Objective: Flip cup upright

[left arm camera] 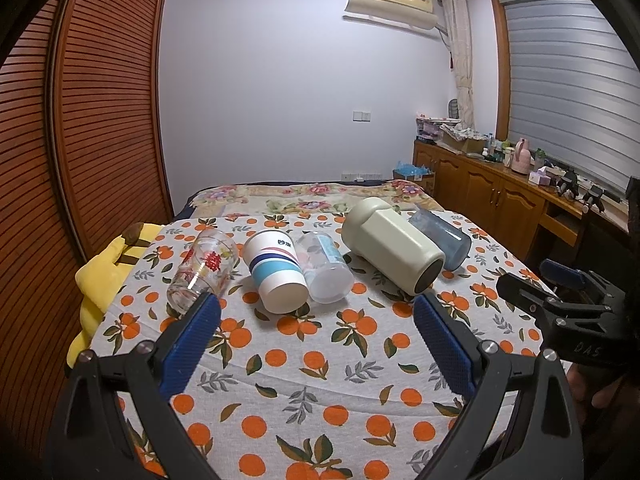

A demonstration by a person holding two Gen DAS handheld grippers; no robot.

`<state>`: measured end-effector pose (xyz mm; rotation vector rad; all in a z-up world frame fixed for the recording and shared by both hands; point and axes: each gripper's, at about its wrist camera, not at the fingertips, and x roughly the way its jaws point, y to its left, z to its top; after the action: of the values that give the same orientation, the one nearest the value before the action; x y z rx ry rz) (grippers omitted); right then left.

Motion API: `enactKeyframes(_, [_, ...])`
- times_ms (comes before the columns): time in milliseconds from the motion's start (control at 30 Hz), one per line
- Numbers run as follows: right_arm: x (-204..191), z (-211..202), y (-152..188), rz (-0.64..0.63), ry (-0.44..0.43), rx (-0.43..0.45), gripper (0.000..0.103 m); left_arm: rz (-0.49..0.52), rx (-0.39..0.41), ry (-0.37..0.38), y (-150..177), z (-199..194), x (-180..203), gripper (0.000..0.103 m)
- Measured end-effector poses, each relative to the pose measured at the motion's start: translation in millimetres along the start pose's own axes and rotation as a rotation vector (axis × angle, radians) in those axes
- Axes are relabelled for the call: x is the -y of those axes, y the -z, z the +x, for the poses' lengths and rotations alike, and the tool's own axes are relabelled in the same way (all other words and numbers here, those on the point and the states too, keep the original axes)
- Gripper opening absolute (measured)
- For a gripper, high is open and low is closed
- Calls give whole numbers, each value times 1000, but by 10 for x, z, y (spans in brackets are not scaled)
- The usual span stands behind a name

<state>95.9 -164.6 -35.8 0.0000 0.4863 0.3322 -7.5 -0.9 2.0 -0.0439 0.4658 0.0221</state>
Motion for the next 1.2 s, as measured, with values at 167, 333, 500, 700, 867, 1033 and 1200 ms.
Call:
enactKeyframes(167, [0,-1,-1,0,1,0,103,-1,0,1,-6,2,0,98])
enactKeyframes(333, [1,2,-2,0,0,0,103,0,-2,1,-3,5,-6,98])
enactKeyframes(500, [0,1,-22,0,-1,-3,103,-3,-14,-3,-5,28,-20,98])
enactKeyframes(700, [2,58,-3,-13,-11,-25,103,3,-52,-7,-5,164,-65,98])
enactKeyframes(867, [-8,214,-84,-38,-36,-47,103,-5,-106,9,-64,376,-142,98])
enactKeyframes(1033, [-20,404,-195,-51,-74,-76,103,-28,-181,7,-127,639,-263,98])
enactKeyframes(1200, [-62,620,-275,-78,-130,-115,103,-37,-252,4,-197,918,-375,94])
